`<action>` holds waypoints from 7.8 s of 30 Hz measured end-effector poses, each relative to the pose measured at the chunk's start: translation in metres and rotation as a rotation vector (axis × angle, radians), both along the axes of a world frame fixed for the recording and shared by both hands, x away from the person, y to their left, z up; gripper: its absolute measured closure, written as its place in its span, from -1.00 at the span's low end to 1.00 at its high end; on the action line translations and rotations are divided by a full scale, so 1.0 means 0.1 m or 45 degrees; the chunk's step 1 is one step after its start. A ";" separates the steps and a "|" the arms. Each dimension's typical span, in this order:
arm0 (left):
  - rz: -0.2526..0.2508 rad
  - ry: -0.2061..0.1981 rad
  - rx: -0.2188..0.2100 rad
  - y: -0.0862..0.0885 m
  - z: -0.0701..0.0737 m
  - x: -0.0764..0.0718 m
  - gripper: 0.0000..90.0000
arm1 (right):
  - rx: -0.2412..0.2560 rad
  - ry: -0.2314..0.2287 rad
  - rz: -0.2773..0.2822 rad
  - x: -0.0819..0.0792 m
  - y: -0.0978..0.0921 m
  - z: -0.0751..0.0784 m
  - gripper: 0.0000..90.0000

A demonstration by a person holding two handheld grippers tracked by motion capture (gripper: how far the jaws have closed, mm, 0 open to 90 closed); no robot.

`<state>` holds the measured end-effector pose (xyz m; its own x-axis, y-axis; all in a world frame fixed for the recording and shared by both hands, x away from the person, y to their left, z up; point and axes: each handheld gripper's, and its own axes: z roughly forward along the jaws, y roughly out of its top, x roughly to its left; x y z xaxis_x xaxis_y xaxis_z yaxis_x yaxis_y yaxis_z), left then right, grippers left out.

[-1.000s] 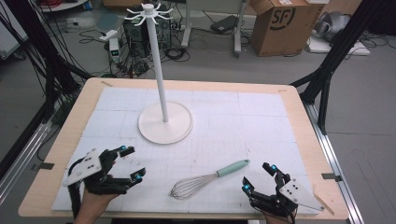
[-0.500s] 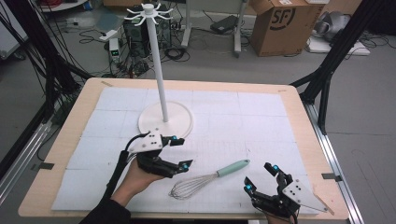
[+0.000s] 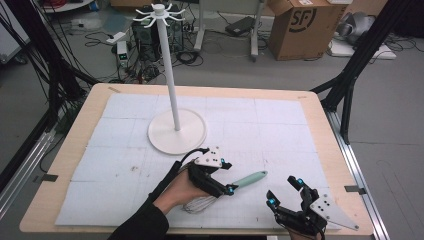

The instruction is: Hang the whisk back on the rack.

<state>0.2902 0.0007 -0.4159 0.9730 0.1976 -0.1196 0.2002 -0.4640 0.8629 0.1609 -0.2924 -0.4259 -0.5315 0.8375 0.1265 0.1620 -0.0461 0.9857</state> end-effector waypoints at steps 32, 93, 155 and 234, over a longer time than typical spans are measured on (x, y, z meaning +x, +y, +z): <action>-0.048 0.058 0.556 -0.59 -0.24 0.18 -0.04 | -0.043 0.009 0.012 -0.15 -0.07 0.00 -0.67; 0.380 -0.066 -0.009 1.18 0.98 0.37 0.54 | -0.063 0.029 -0.017 -0.08 -0.03 -0.03 -0.67; 0.620 -0.255 -0.477 2.59 1.97 0.94 0.54 | -0.039 0.113 0.003 0.15 -0.01 -0.14 -0.67; 0.426 -0.208 -0.561 2.44 0.83 -0.02 -0.53 | -0.050 0.098 -0.005 0.09 0.05 -0.09 -0.67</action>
